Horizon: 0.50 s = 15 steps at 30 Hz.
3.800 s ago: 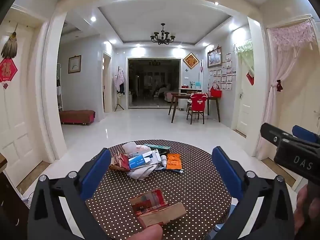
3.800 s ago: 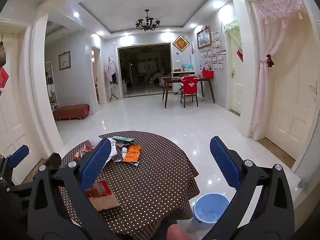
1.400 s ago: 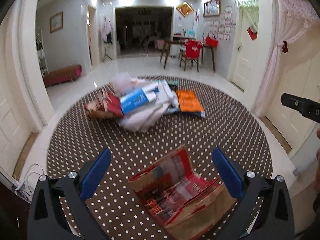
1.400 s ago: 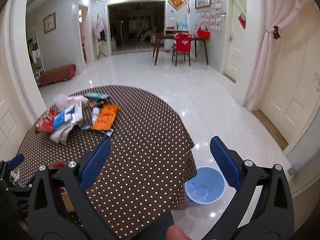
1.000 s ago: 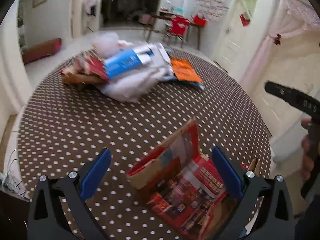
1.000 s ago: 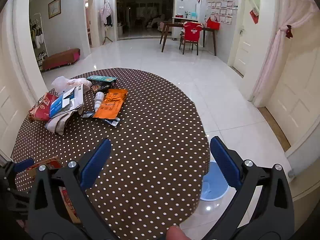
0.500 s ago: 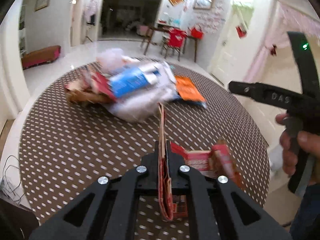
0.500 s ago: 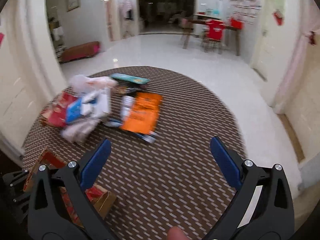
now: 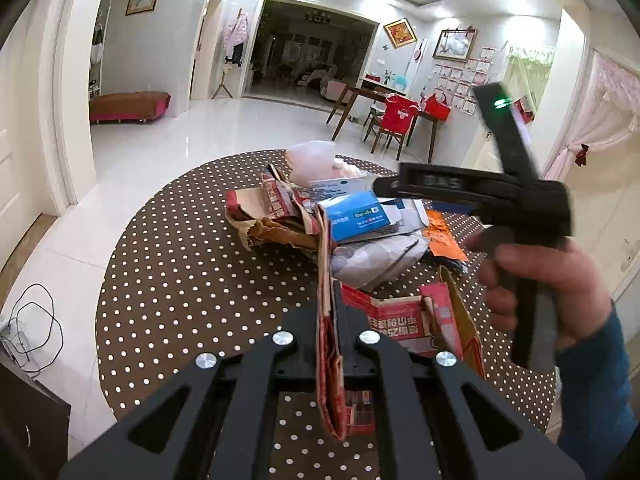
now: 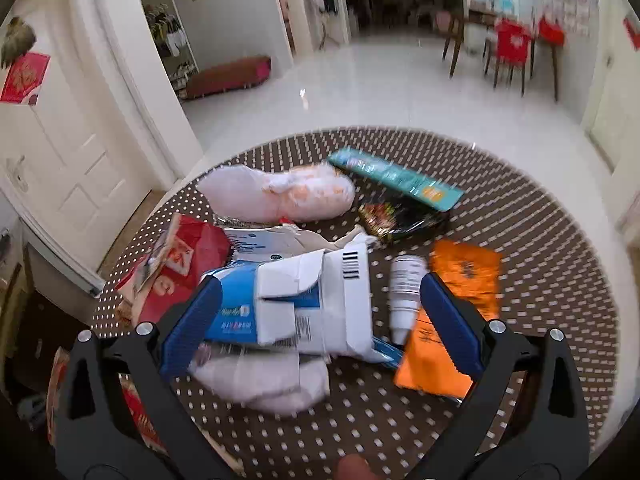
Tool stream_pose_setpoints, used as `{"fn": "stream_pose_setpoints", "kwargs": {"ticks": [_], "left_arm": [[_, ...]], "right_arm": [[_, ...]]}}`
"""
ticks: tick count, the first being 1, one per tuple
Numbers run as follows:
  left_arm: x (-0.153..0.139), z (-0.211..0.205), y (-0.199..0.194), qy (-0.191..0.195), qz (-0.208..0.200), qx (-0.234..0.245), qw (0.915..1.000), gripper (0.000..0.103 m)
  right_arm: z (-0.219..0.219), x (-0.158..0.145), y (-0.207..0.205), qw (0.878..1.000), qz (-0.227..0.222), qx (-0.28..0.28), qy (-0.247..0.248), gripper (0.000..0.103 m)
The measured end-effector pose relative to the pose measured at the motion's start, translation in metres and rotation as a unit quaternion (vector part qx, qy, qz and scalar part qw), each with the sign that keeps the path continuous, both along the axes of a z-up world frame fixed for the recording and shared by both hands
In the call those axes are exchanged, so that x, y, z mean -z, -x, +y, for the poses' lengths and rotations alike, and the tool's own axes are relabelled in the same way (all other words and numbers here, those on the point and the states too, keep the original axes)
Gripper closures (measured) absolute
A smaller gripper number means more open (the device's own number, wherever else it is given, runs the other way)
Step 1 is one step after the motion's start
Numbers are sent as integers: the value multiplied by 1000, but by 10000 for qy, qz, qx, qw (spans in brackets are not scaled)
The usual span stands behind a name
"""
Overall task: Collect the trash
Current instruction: 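Grasp the blue-and-white box with the right gripper while the left holds the bag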
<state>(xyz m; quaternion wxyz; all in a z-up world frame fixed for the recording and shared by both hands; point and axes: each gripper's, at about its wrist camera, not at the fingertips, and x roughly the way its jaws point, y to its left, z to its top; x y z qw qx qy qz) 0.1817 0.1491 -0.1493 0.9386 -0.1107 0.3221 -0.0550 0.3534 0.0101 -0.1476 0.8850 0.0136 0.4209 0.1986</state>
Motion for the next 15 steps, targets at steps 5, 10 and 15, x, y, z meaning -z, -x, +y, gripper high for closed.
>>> {"fn": "stream_pose_setpoints", "kwargs": {"ticks": [5, 10, 15], "left_arm": [[-2, 1, 3, 26, -38, -77, 10000, 99], [-6, 3, 12, 26, -130, -134, 9998, 99], [-10, -11, 12, 4, -197, -51, 9998, 99]], "right_arm": [[-1, 1, -4, 9991, 143, -183, -346, 65], [-20, -19, 19, 9976, -152, -259, -628, 85], [-42, -33, 35, 9946, -296, -363, -923, 93]]}}
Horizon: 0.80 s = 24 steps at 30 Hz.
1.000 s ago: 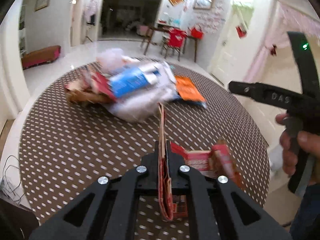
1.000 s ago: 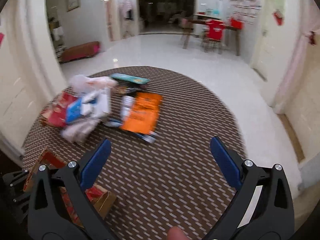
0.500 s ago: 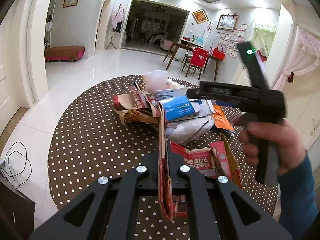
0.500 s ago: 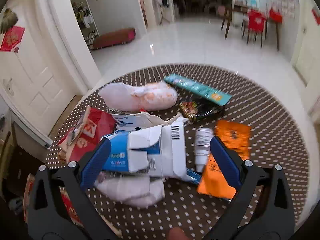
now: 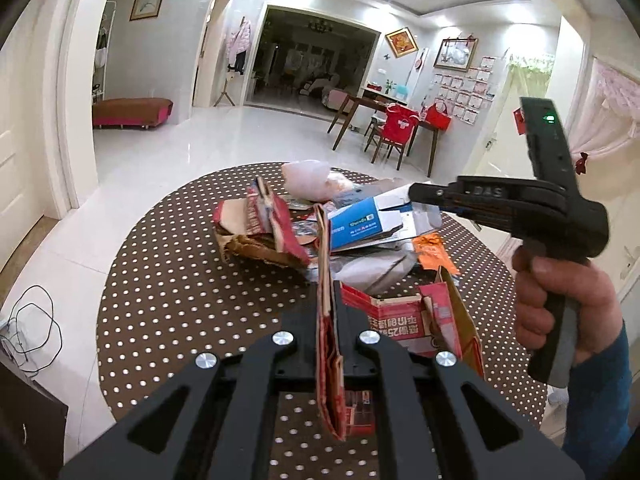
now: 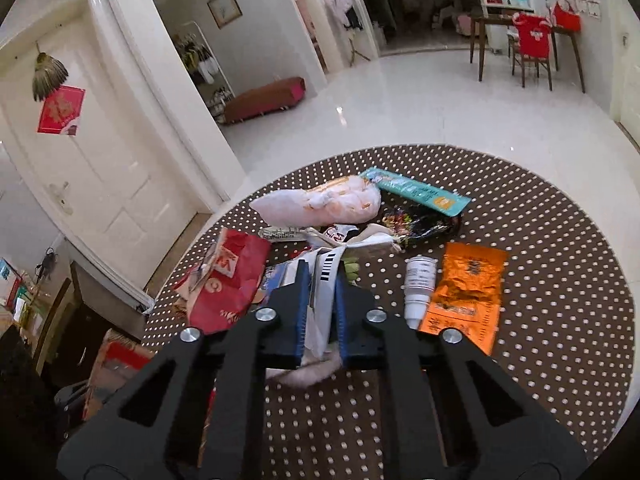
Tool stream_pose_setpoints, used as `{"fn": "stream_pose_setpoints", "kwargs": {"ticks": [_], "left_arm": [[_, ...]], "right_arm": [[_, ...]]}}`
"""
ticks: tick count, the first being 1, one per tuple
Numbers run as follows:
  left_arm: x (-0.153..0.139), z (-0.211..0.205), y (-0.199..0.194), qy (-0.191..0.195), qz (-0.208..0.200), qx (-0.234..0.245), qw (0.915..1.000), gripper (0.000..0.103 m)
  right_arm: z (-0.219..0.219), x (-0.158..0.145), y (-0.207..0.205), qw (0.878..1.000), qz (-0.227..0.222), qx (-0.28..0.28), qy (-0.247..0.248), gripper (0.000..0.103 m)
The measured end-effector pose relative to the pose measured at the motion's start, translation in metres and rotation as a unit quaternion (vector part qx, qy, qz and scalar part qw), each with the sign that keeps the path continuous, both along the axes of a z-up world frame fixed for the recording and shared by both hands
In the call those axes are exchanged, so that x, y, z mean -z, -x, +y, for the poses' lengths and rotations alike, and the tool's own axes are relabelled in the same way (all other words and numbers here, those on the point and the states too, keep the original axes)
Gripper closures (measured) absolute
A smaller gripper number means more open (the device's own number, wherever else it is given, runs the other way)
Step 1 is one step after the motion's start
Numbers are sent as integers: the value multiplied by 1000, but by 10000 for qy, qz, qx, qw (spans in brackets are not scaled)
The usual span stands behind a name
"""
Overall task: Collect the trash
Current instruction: 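Grasp the blue-and-white box with the right gripper while the left holds the bag, then carry the box to the blue bucket and open the right gripper while the left drops the bag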
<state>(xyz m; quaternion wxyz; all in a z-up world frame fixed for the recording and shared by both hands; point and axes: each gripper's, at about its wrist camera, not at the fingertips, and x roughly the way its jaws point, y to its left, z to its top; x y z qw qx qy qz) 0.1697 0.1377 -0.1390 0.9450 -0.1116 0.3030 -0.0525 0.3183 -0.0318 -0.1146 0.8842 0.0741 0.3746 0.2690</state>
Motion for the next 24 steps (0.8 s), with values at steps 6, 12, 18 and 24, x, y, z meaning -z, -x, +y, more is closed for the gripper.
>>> {"fn": "stream_pose_setpoints", "kwargs": {"ticks": [6, 12, 18, 24], "left_arm": [[-10, -12, -1, -22, -118, 51, 9999, 99], [-22, -29, -7, -7, -248, 128, 9996, 99], [-30, -60, -19, -20, -336, 424, 9985, 99], [-30, -107, -31, -21, -333, 877, 9956, 99]], "right_arm": [[-22, -21, 25, 9993, -336, 88, -98, 98], [-65, -40, 47, 9970, -621, 408, -207, 99], [-124, -57, 67, 9918, -870, 898, -258, 100], [-195, -58, 88, 9840, -902, 1529, -148, 100]]}}
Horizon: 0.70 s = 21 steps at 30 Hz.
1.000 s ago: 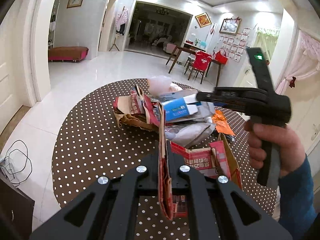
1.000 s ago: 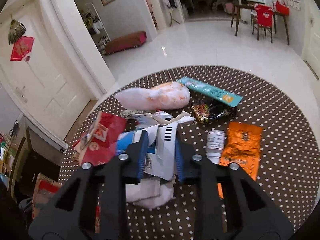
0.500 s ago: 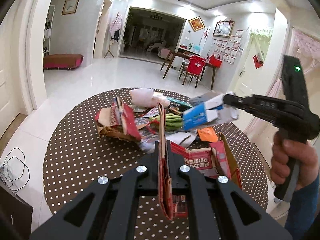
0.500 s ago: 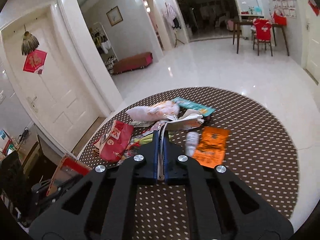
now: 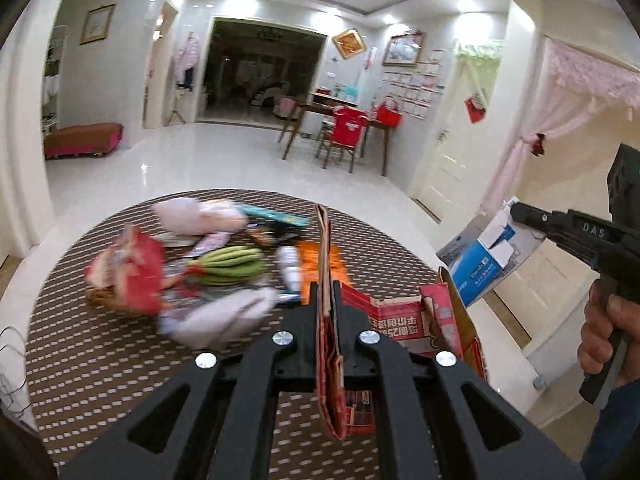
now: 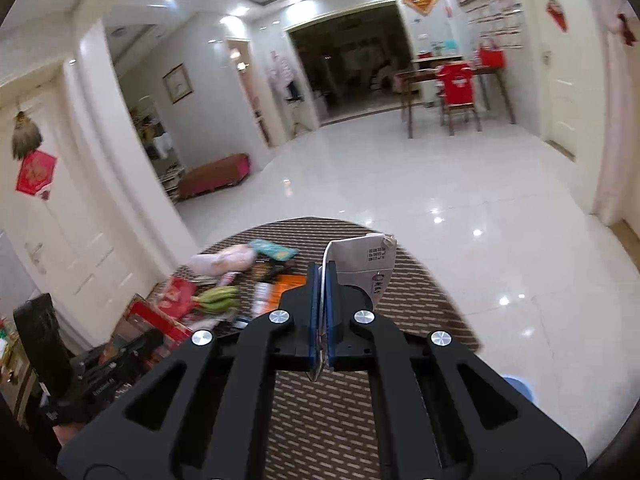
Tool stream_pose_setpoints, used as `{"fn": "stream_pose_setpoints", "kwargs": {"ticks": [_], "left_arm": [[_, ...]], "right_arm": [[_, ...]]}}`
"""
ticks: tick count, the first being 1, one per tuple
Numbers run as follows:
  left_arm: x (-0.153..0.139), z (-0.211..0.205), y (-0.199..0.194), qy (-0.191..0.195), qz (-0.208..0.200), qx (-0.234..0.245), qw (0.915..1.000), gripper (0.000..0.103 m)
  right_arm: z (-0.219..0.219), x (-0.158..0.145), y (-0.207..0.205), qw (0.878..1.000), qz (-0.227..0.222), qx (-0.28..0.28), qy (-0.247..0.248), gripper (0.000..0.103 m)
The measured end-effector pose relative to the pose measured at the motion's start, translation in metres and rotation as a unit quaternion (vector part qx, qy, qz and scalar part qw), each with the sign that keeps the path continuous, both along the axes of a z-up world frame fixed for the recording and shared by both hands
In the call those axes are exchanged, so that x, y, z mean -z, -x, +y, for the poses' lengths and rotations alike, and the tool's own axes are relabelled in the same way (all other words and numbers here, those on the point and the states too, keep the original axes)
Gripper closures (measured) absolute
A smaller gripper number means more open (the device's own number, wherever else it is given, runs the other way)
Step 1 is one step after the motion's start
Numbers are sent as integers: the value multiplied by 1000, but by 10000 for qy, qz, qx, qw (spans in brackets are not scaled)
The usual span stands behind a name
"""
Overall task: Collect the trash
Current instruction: 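Carry the box to the blue bucket and open the right gripper while the left drops the bag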
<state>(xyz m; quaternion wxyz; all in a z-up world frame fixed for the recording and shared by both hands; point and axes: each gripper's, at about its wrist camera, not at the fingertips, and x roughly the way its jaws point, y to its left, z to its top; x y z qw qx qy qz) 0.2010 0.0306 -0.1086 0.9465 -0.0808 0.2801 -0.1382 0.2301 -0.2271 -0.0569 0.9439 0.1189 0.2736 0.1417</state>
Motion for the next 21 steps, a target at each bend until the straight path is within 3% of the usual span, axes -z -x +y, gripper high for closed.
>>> {"fn": "stream_pose_setpoints", "kwargs": {"ticks": [5, 9, 16, 20, 21], "left_arm": [[0, -40, -10, 1, 13, 364, 9993, 99], [1, -70, -18, -29, 54, 610, 9981, 99], [11, -116, -35, -162, 236, 920, 9953, 99], [19, -150, -49, -305, 366, 1146, 9923, 99], [23, -164, -54, -369, 414, 1228, 9909, 99]], "right_arm": [[-58, 13, 13, 9981, 131, 602, 40, 100], [-104, 43, 14, 9933, 474, 1055, -1, 100], [-166, 140, -9, 9747, 1552, 1598, -192, 99], [-200, 208, -22, 9587, 2162, 1726, -660, 98], [-206, 218, -24, 9555, 2260, 1746, -735, 91]]}}
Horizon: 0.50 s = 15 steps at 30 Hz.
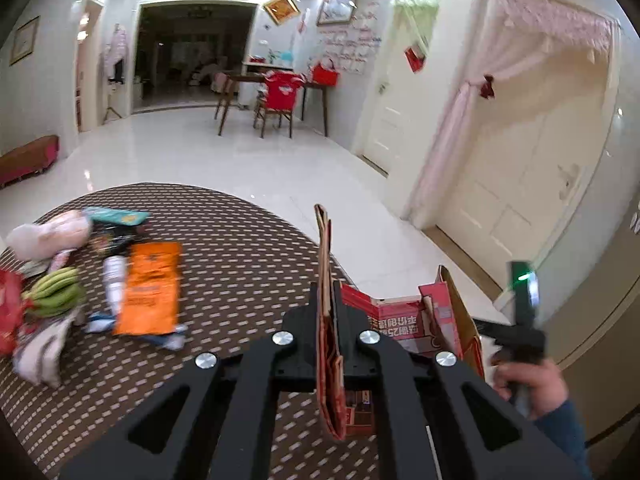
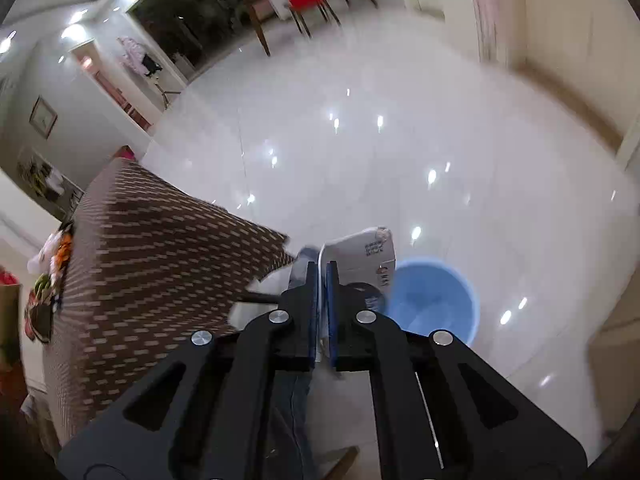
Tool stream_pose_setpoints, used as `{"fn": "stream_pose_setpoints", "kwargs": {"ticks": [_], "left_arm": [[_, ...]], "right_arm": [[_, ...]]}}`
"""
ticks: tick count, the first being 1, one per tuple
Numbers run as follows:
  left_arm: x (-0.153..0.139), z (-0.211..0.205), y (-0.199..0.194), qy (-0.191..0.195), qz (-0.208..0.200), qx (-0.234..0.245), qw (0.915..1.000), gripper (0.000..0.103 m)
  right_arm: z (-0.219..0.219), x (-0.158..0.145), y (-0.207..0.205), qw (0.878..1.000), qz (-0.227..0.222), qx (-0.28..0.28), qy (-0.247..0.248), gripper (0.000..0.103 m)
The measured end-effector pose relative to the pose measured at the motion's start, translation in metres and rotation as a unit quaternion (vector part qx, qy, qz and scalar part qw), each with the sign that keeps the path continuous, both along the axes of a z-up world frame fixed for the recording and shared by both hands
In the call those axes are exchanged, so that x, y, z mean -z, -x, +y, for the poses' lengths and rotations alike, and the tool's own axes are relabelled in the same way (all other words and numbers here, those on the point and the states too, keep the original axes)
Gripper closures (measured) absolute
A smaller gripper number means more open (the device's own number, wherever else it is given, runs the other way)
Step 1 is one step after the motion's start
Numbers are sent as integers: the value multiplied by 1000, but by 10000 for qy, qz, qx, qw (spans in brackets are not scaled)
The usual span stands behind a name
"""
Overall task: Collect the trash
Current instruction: 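Carry the box to the blue bucket and open the right gripper while the left drops the bag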
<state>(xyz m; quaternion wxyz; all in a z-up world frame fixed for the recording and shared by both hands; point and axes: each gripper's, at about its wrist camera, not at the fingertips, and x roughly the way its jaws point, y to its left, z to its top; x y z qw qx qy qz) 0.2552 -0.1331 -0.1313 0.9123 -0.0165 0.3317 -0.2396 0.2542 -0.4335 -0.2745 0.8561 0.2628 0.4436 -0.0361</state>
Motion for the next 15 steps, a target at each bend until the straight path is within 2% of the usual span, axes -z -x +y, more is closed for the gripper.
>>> {"fn": "stream_pose_setpoints", "kwargs": {"ticks": [1, 3, 6, 8, 10, 15], "left_arm": [[3, -8, -4, -48, 34, 58, 10000, 99], [12, -32, -13, -172, 143, 210, 9995, 99], [24, -65, -22, -321, 297, 436, 9981, 99], [32, -85, -26, -387, 373, 573, 9969, 99], [43, -110, -30, -506, 464, 739, 9949, 99], [75, -167, -41, -837, 776, 1037, 9880, 99]], "right_arm": [[-10, 20, -4, 9996, 250, 141, -10, 67], [-25, 38, -2, 9987, 415, 300, -30, 35], [-43, 52, 8, 9975, 418, 487, -282, 34], [-58, 48, 20, 9972, 309, 641, -218, 24], [-78, 39, 29, 9963, 125, 826, -214, 12], [-116, -3, 69, 9893, -487, 1361, -176, 9]]}}
